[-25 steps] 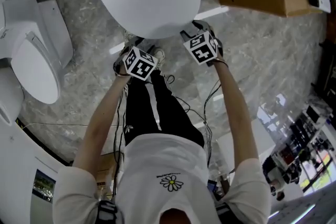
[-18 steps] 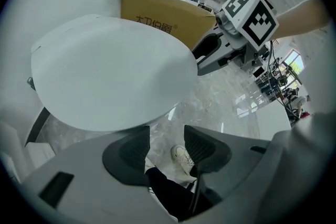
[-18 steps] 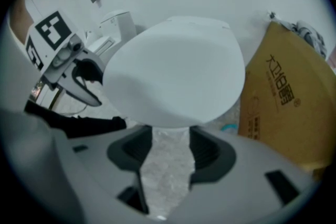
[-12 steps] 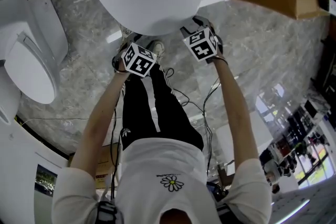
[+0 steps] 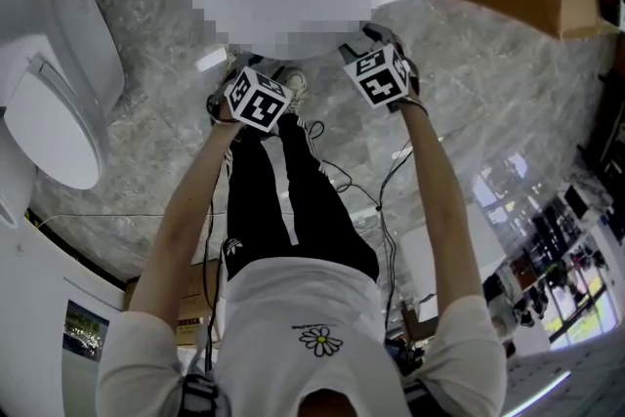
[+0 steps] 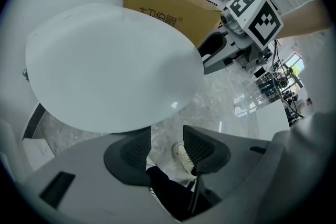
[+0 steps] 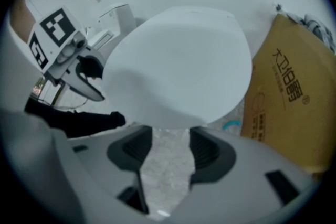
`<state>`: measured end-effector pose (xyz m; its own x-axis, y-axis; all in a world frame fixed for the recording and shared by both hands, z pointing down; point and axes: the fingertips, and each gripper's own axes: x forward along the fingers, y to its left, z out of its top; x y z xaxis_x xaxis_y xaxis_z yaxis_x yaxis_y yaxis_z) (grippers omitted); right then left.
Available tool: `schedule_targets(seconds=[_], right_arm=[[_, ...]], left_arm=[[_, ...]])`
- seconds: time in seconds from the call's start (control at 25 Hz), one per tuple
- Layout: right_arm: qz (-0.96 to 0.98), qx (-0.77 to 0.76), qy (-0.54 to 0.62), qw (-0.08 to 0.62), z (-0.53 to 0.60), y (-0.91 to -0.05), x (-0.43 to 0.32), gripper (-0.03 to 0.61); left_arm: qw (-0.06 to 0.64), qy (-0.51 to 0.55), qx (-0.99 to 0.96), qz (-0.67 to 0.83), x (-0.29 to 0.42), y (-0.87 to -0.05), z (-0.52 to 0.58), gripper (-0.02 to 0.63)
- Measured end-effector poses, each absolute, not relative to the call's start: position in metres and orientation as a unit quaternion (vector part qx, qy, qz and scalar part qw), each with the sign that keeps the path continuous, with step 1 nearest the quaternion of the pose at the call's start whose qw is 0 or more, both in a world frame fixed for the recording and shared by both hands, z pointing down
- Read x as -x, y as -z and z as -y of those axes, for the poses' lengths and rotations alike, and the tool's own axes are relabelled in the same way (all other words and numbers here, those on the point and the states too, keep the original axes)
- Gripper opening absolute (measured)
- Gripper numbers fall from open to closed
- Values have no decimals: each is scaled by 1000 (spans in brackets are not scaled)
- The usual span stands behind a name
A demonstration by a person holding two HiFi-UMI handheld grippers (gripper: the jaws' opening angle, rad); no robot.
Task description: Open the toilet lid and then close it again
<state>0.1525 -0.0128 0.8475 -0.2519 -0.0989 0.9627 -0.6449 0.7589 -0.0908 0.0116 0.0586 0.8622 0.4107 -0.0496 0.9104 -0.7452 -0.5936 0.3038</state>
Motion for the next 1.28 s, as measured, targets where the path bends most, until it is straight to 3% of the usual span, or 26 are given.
schedule_targets(seconds=[0.28, 0.6, 0.84, 0.92, 1.28], right_arm=[[746, -261, -240, 565, 12, -848, -153, 241], [731, -323, -234, 554, 21, -814, -159, 241], [752, -426, -211, 457, 105, -703, -158, 239], [765, -451, -176, 425, 130, -648, -156, 211], [816, -546, -36, 186, 164, -350, -124, 99]], left_arm=[[371, -463, -755, 280, -9, -855, -58, 204], [374, -454, -750, 304, 2, -818, -65, 155], [316, -405, -776, 367, 1, -722, 8, 139], [296, -373, -786, 394, -1, -673, 37, 130], [123, -157, -827, 526, 14, -366, 136, 57]])
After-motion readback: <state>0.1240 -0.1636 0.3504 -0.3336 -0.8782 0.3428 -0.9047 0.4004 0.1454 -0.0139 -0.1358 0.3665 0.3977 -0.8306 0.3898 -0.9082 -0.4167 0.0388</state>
